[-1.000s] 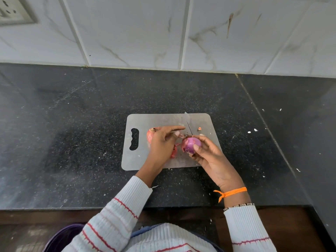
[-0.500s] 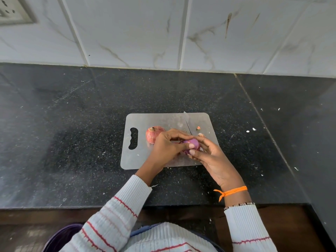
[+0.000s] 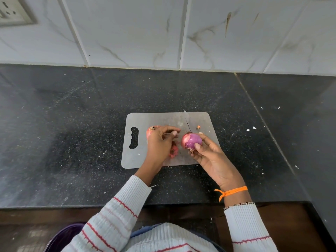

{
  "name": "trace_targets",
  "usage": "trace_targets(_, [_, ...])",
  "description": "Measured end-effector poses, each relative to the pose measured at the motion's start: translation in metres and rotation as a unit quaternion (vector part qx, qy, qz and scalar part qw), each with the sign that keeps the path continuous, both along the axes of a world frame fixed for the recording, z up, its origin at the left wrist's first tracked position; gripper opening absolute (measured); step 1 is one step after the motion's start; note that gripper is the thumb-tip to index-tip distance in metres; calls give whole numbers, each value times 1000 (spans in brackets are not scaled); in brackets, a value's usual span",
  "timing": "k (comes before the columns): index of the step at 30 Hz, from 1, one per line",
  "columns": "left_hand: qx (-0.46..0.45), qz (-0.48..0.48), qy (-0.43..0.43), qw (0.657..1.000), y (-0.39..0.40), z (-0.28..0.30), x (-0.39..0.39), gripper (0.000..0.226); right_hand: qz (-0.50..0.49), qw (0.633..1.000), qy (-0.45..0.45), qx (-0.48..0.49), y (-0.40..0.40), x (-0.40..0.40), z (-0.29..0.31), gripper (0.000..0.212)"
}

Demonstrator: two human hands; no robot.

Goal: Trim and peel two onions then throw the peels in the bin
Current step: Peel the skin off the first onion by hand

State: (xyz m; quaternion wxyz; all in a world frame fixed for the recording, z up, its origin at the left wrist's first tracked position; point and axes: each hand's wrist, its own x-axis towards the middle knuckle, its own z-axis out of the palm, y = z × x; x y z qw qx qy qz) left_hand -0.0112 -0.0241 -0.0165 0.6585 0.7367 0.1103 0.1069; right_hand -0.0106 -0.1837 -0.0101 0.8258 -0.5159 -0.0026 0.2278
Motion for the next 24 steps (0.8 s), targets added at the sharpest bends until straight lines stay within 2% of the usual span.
trace_targets(2, [-24,-32,-4,999,-3,4,-2,14,-7,1000,11,13,2,-1,1,25])
trace_targets(6, [-33,-101,6,994,-11,2,-4,27,-2,999,18,33,5,-4,1,25])
trace_targets(12, [-76,-77,-9,994,-8,2,-5,14,30,999,33,26,7,-5,1,30])
trace_targets(17, [-1,-45,-35,998,-7,-1,-4,8,27,998,53,25,8,-6,0,43])
trace_targets(21, [33,-34,-29,998,-5,-5,-4,9,18,998,62,16,13,-8,-2,32])
trace_targets(24, [1,-16,-11,1000,-7,-4,-8,13,-4,996,78,30,14,-7,-3,23])
